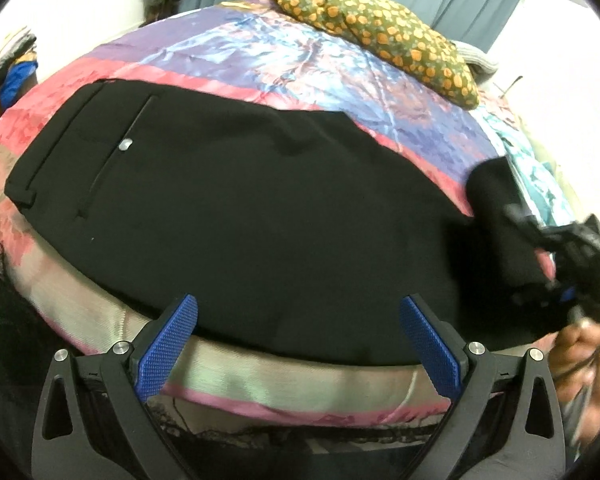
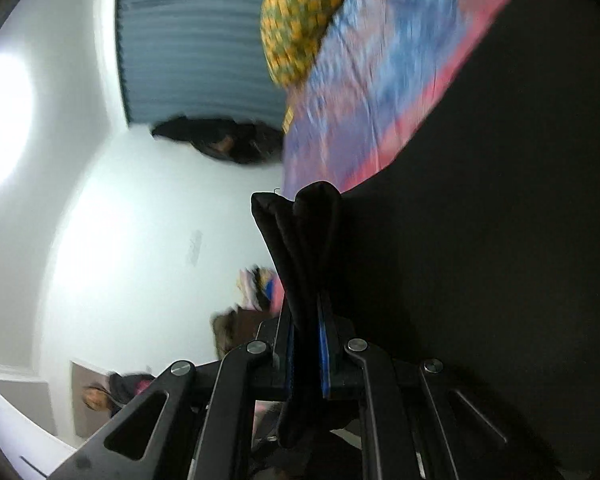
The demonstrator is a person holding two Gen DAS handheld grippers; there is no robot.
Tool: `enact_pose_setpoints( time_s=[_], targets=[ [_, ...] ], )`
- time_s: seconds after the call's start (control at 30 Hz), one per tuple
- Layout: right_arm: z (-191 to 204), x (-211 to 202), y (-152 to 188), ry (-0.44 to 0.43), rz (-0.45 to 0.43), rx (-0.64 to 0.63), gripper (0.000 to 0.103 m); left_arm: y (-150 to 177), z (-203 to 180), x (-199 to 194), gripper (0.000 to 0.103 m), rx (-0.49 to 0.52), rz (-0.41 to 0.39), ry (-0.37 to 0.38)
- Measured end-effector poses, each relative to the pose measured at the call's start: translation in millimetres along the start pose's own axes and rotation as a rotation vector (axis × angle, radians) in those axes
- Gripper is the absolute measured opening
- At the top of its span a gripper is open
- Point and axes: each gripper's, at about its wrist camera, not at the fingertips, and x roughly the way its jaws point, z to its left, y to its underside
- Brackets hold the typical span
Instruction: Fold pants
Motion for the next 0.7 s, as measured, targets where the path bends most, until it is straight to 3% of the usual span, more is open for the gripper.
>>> enact_pose_setpoints(
  time_s=[0.1,0.13,0.2,0.3,0.33,0.37,0.43,0.5,0.57,0.63,0.7],
  targets=[
    [-1,46,27,0.104,0.083,-0.050,0.026,1,1,4,0.101,0.006,0.003,-0.021],
    [1,53,32,0.145,0.094,-0.076,0.035,2,0,4,0.101,0.014,0.000,-0.027],
    [16,51,35,0.182,0.098,-0.163,0.041,3,-2,4,0.101,0.032,-0.002,-0.036],
    [58,12,42,0.216,0.065,-0.444,0.062,3,-4,2,0.101,0.044,-0.008,-0.029],
    [70,-7,51,0.256,0.043,-0.562,0.078,3,-6,0,0.101,0.047,-0.019,-0.022],
    [74,-20,58,0.294,0.020,-0.629,0.085,2,-8,-3,0.101,0.055,-0.035,-0.014],
    [72,-56,72,0.415,-0.046,-0.734,0.085,2,-22,-12,0.099,0.100,-0.075,0.006],
    [53,-94,80,0.518,-0.104,-0.716,0.085,2,-41,-20,0.094,0.157,-0.099,0.058],
    [36,-125,84,0.575,-0.178,-0.614,0.085,0,-64,-21,0.081,0.224,-0.107,0.099],
    [21,-158,69,0.566,-0.273,-0.461,0.085,-4,-89,-17,0.078,0.289,-0.103,0.123],
    [15,-175,57,0.604,-0.361,-0.438,0.085,-9,-113,-10,0.077,0.333,-0.107,0.144]
  ],
)
